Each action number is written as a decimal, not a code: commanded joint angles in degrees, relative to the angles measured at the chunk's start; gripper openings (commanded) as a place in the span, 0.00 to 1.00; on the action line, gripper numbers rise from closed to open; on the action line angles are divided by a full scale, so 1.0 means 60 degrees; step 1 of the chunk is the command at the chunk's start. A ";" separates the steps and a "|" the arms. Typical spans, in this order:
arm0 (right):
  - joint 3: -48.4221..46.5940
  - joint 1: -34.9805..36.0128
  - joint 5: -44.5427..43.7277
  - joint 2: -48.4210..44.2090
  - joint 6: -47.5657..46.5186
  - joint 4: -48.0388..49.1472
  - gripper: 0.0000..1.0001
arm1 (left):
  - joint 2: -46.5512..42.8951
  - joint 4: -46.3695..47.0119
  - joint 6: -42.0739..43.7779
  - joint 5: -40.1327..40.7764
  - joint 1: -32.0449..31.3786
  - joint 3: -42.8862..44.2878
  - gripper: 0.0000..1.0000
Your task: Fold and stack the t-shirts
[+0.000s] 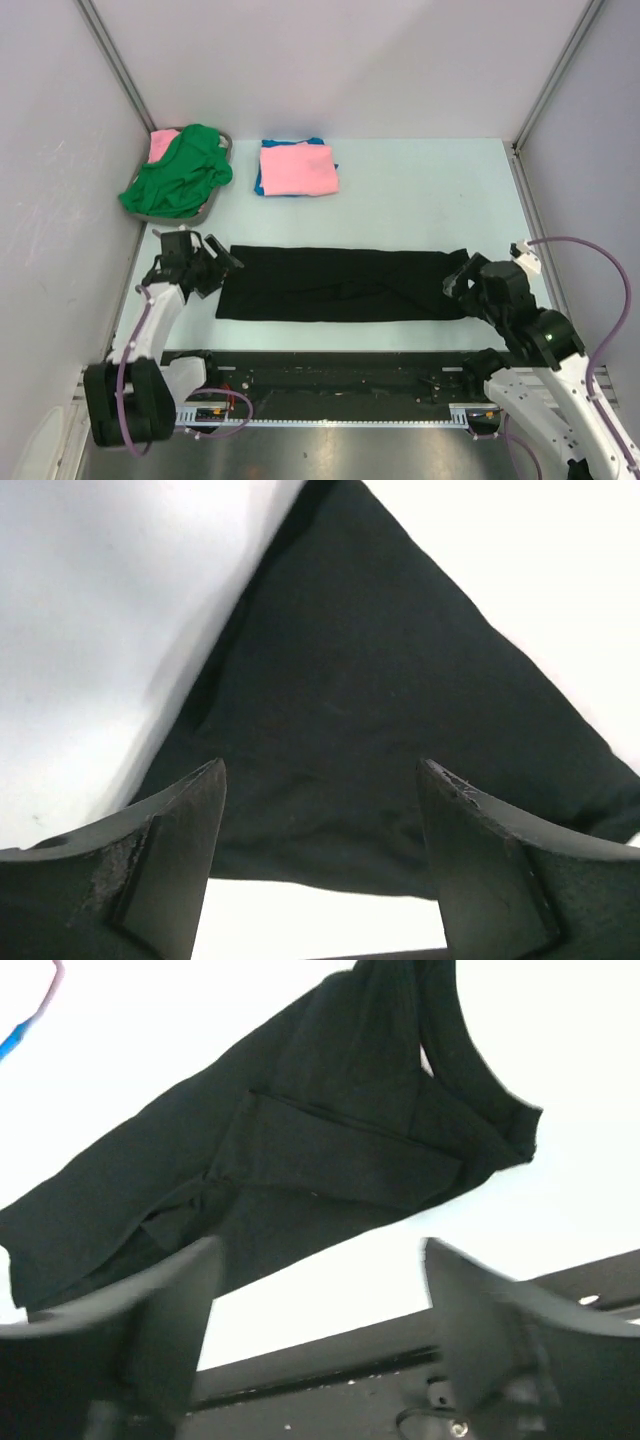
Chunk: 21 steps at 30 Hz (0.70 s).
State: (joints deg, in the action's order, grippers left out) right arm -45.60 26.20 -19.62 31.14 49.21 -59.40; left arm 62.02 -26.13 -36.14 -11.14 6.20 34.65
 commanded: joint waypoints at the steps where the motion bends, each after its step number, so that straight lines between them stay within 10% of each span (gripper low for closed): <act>1: -0.0250 0.0029 -0.0990 0.0038 0.0177 0.0436 0.96 | -0.1368 0.0254 -0.0598 -0.0941 0.0022 -0.0240 0.81; 14: -0.0266 -0.1902 -0.0335 0.5253 -0.1727 0.5281 0.99 | 0.0457 0.1776 -0.0861 -0.1572 -0.0373 0.0962 0.75; 21: -0.0382 -0.3896 0.0719 0.7011 -0.1566 0.6309 0.82 | 0.1425 0.2581 -0.1213 -0.1674 -0.0754 0.1021 0.74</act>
State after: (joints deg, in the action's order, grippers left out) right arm -46.22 6.31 -18.92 68.69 40.10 -27.88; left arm 69.65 -15.94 -41.58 -19.00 2.76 38.83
